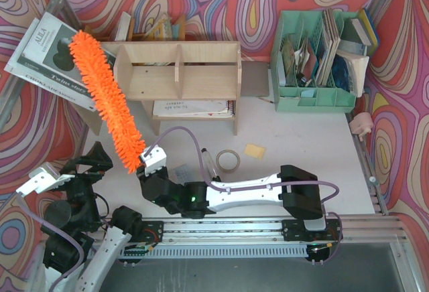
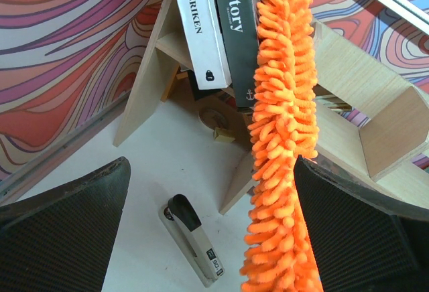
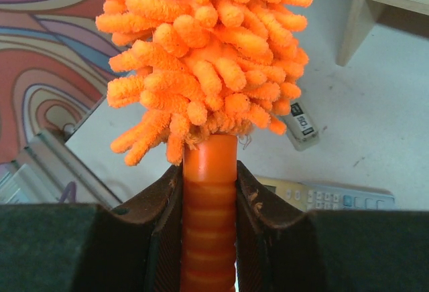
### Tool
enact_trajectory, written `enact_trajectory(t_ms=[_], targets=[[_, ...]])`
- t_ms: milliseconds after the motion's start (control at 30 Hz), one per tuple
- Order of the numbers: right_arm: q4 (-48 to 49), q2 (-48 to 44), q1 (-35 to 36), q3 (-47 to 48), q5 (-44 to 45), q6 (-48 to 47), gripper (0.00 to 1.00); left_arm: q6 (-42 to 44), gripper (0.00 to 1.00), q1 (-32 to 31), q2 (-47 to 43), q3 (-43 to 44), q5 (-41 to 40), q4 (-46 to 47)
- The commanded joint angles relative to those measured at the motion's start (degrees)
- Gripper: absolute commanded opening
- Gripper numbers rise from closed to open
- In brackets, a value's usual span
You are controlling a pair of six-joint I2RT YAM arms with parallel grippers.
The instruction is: Dust the bookshelf with a duster
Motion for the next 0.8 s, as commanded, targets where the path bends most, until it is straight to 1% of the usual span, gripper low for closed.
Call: enact_trajectory(t_ms=[0, 100, 300, 433, 600, 767], targets=[[-1.10, 0.18, -1.23, 1.28, 1.52, 2.78, 0.00, -0.26, 0.98, 0.37, -0.41, -0.61, 0.44, 1.13], [-0.55, 0.19, -1.07, 2.69, 0.68, 1.16, 0.00, -0.26, 0.98, 0.34, -0.42, -0.57, 0.43, 1.13], [4.42, 1.95, 1.01, 6.34, -1.16, -5.41, 0.00, -0.34, 0.98, 0.36, -0.39, -0.62, 0.52, 1.13], [5.05, 3.52, 1.15, 7.81, -1.89, -5.80, 0.00, -0.26, 0.98, 0.33, -0.40, -0.62, 0.44, 1.13], [0.01, 3.84, 0.51, 7.20, -0.81, -0.14, 0.00, -0.26, 0.98, 0.38, -0.38, -0.62, 0.52, 1.13], [-6.10, 3.77, 0.32, 6.93, 3.40, 4.94, 0.00, -0.35, 0.98, 0.34, -0.42, -0.51, 0.69, 1.07]])
